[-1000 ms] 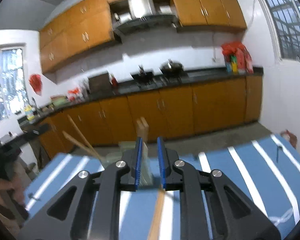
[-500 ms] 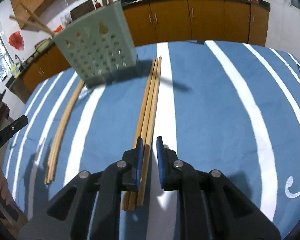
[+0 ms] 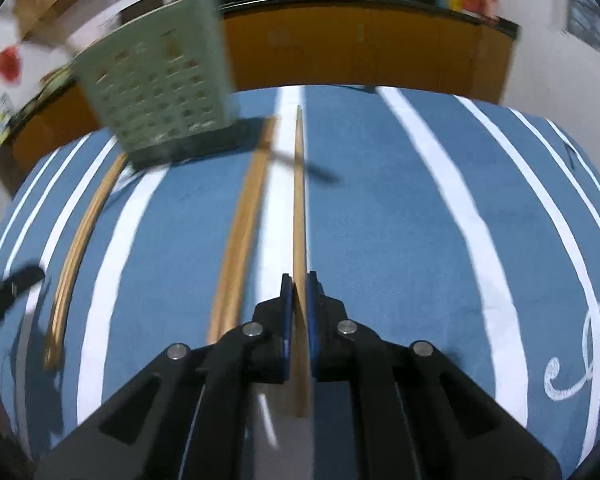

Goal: Organize utensils

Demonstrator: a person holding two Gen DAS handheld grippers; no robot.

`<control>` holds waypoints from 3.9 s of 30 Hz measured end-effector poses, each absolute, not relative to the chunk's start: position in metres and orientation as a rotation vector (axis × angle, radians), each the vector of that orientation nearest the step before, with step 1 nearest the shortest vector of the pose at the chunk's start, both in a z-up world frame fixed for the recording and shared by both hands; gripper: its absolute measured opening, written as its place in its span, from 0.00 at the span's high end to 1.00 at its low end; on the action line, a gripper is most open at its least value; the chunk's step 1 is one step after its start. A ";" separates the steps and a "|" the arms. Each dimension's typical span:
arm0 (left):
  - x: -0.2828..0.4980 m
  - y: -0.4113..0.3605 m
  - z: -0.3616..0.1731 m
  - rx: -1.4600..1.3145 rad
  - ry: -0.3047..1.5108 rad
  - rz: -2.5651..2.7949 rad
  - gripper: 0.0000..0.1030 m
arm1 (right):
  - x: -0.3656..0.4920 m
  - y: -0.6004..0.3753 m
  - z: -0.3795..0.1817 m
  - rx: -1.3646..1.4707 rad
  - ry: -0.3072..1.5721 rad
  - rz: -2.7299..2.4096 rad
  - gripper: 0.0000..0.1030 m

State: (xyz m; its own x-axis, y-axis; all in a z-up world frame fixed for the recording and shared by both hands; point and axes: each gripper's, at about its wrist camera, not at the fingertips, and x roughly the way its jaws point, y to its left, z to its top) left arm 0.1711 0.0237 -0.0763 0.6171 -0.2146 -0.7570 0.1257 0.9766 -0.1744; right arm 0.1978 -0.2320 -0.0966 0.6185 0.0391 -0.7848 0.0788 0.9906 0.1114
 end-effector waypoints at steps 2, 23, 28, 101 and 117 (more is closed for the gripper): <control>0.172 0.020 -0.079 -0.094 0.894 -0.204 0.83 | 0.198 -0.235 -0.097 0.147 0.907 -0.016 0.92; 0.173 0.002 -0.086 -0.005 0.905 -0.167 0.86 | 0.194 -0.227 -0.098 0.088 0.894 0.029 0.88; 0.180 0.012 -0.086 -0.023 0.905 -0.125 0.93 | 0.197 -0.232 -0.097 0.080 0.889 0.015 0.92; 0.190 0.066 -0.089 -0.152 0.870 -0.079 0.92 | 0.197 -0.248 -0.101 0.089 0.870 -0.033 0.92; 0.179 0.060 -0.088 -0.071 0.874 -0.056 0.93 | 0.183 -0.251 -0.098 0.110 0.863 -0.015 0.93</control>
